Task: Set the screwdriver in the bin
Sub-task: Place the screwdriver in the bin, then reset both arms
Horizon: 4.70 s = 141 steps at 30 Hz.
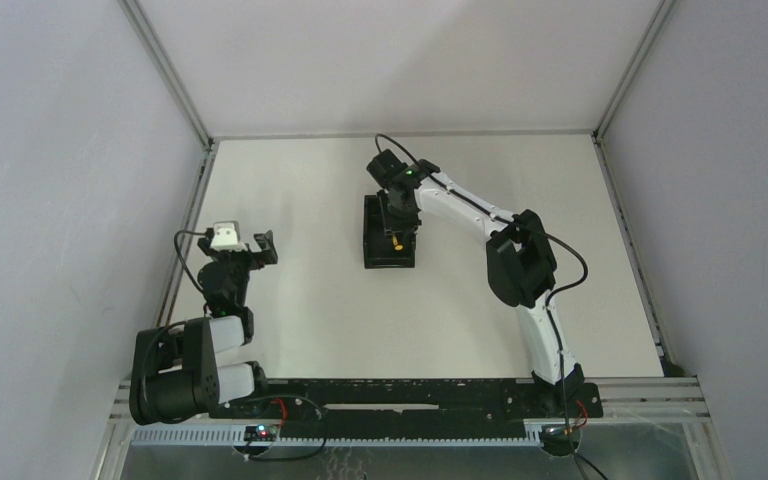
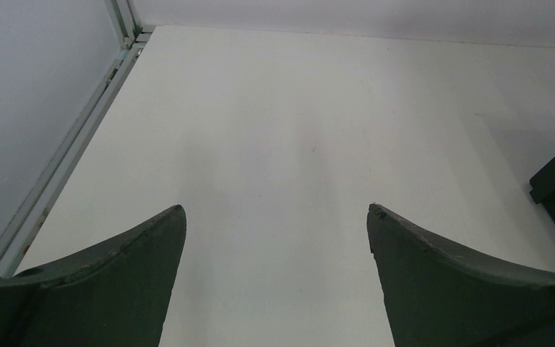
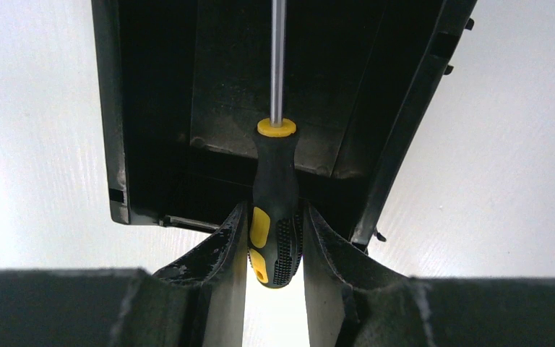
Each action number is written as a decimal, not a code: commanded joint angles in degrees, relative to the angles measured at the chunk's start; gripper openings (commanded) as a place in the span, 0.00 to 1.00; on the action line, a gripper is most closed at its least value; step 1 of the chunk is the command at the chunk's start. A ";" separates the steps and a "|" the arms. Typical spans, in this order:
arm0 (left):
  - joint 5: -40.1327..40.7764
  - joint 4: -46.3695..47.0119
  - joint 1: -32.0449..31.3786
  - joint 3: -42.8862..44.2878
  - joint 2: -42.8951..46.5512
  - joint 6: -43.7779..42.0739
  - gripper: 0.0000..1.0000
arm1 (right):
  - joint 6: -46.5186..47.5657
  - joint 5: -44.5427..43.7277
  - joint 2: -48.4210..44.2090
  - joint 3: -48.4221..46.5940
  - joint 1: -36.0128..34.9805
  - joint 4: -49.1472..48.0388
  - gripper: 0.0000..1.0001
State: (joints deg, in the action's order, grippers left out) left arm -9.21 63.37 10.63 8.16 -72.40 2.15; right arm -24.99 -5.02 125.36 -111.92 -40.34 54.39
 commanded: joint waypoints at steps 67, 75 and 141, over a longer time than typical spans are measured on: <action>0.04 5.71 -0.22 -1.06 -0.11 0.51 1.00 | 13.69 -4.83 6.56 0.03 -2.05 -4.19 0.01; 0.00 5.68 -0.22 -1.10 -0.11 0.48 1.00 | 13.24 -4.87 6.24 0.20 -1.87 -4.04 0.20; 0.03 5.70 -0.28 -1.07 -0.08 0.50 1.00 | 16.42 -7.88 -31.56 15.08 19.86 -6.81 0.98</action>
State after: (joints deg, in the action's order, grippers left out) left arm -9.21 63.40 10.63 8.16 -72.40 2.13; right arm -10.15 -14.63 98.65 -102.50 -22.85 51.51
